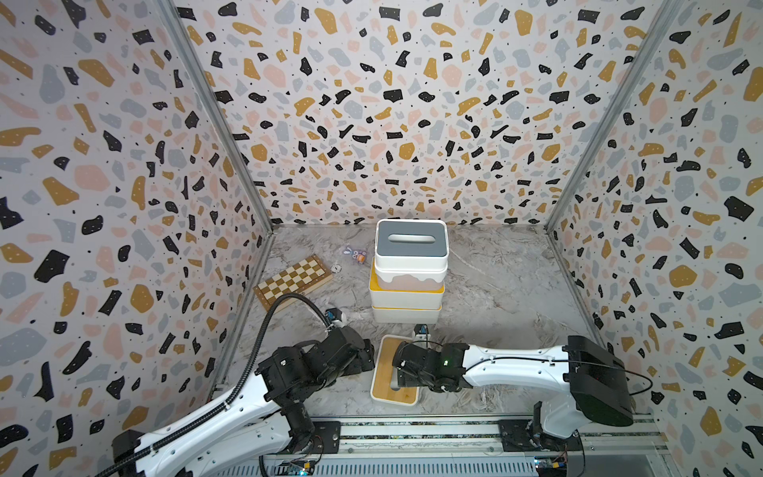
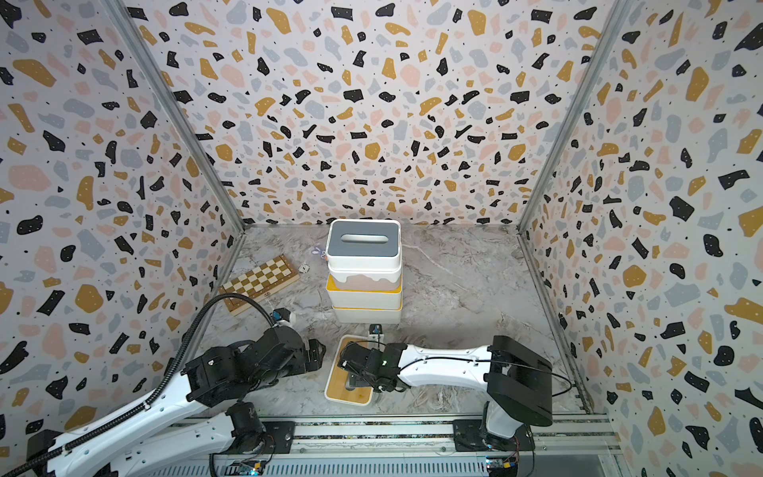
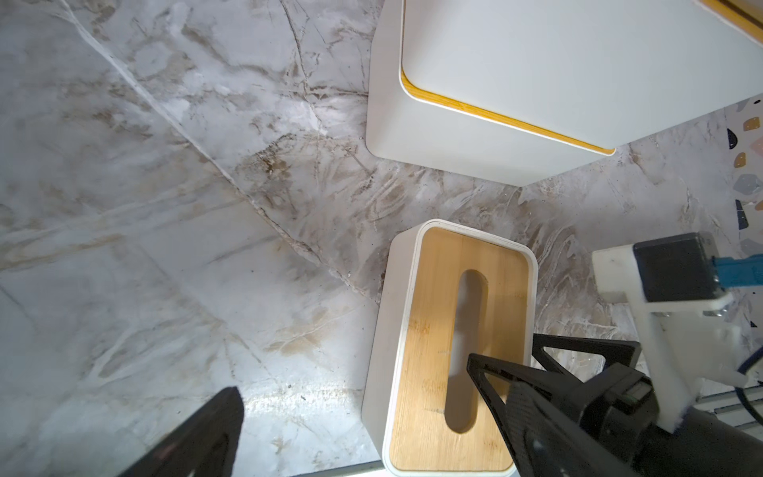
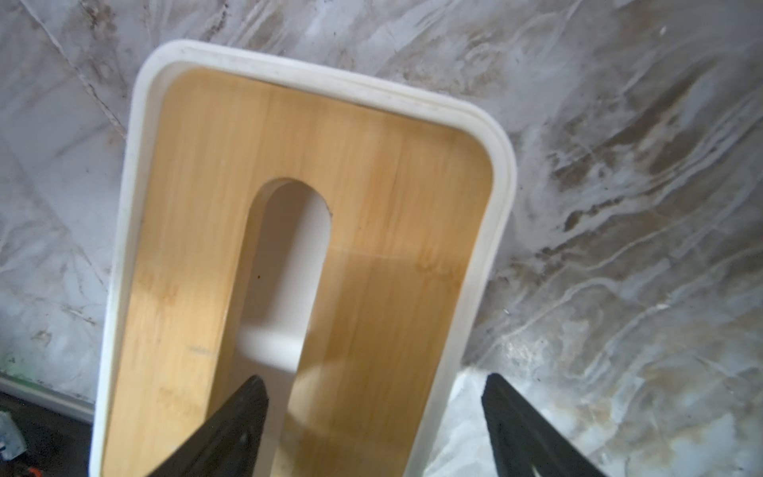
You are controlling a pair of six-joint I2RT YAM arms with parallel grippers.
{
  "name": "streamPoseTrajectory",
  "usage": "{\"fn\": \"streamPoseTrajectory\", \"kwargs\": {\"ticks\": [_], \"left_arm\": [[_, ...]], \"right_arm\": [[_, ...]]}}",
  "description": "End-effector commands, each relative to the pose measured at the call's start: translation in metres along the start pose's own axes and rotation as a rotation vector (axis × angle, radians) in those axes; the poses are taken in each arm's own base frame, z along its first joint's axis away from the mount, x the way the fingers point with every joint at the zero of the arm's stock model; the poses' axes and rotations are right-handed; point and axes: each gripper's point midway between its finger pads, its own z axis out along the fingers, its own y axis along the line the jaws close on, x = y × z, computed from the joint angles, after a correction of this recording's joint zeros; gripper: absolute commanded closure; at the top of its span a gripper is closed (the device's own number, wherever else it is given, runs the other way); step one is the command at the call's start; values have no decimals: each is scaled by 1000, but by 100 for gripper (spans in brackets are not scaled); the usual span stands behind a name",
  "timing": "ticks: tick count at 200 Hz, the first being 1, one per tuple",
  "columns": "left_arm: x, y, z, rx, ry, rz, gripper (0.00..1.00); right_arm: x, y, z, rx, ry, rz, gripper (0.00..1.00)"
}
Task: Stack the tissue boxes
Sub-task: Pick up the tissue box from the center of the board.
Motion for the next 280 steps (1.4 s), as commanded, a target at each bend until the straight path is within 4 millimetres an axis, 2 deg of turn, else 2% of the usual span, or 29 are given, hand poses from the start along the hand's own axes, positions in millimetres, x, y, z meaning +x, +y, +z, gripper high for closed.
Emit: {"fn": "streamPoseTrajectory", "kwargs": {"ticks": [1, 30, 55, 104, 126, 177, 234, 258, 280], "left_arm": [[-4, 7, -1, -26, -22, 20, 0], [-2, 5, 2, -19, -11, 19, 0], [-2, 5, 3, -23, -8, 17, 1], [-2, 2, 7, -16, 5, 9, 0], [-2, 2, 8, -18, 8, 4, 1], [-5, 0, 6, -8, 1, -11, 0], [-11, -1, -2, -4, -18, -25, 0], [-18, -2, -11, 9, -42, -38, 0], [-28, 1, -26, 7, -79, -41, 0]], "right_arm": [[-7, 9, 0, -2, -23, 2, 20], [-6, 11, 10, 16, -18, -10, 25], [-5, 3, 15, 53, -27, -19, 31], [-3, -4, 23, 92, -16, -66, 40], [-1, -6, 20, 117, -14, -101, 44], [-18, -1, -2, 94, -81, -146, 56], [-32, 9, -32, 5, -144, -203, 59], [-36, 14, -50, -71, -170, -237, 59], [-43, 16, -75, -122, -210, -274, 60]]}}
